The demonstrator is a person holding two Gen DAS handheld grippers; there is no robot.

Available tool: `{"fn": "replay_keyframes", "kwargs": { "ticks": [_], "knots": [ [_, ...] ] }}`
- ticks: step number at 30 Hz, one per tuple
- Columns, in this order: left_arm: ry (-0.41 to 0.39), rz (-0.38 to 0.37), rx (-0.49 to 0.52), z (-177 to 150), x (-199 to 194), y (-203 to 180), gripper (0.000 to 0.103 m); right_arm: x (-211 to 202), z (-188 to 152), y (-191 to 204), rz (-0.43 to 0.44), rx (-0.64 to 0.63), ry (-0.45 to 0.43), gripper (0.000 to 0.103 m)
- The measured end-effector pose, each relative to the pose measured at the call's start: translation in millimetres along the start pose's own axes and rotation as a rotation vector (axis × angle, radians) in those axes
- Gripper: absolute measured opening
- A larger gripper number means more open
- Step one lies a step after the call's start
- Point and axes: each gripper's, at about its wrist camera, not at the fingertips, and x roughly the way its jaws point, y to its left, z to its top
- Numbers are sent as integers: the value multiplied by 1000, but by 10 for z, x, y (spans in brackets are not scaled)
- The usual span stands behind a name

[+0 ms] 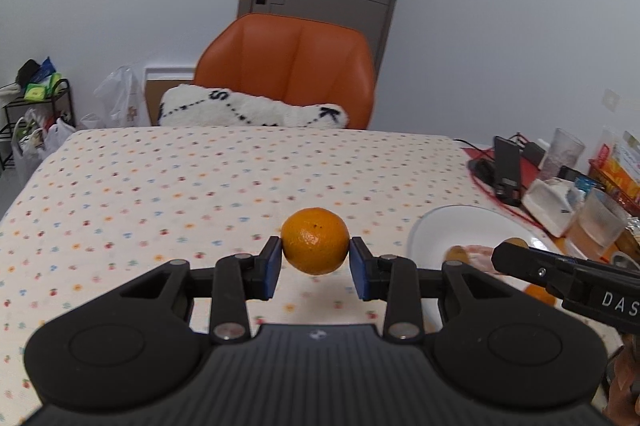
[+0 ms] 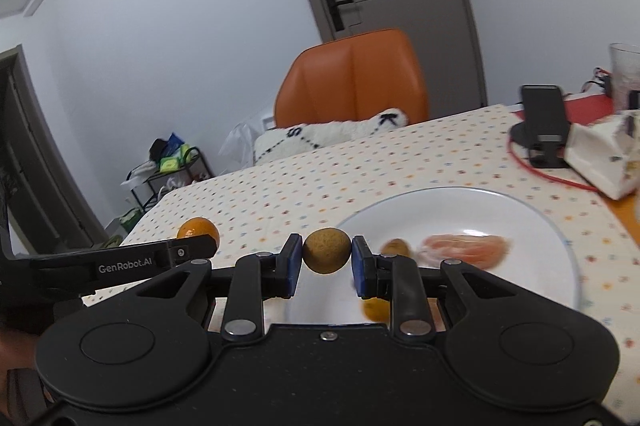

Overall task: Organize fruits
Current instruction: 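Carry the orange with the left tool while the right tool carries the kiwi toward the plate, then lower and release the orange with the left tool while the right releases the kiwi onto the plate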

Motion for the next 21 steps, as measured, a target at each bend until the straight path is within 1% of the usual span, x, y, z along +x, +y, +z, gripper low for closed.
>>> {"fn": "replay_keyframes", "kwargs": {
  "ticks": [12, 21],
  "knots": [
    [0, -75, 40, -41, 10, -486, 35, -373, 23, -546, -101, 74, -57, 25],
    [13, -117, 61, -71, 83, -730, 35, -484, 10, -781, -147, 98, -70, 25]
  ]
}}
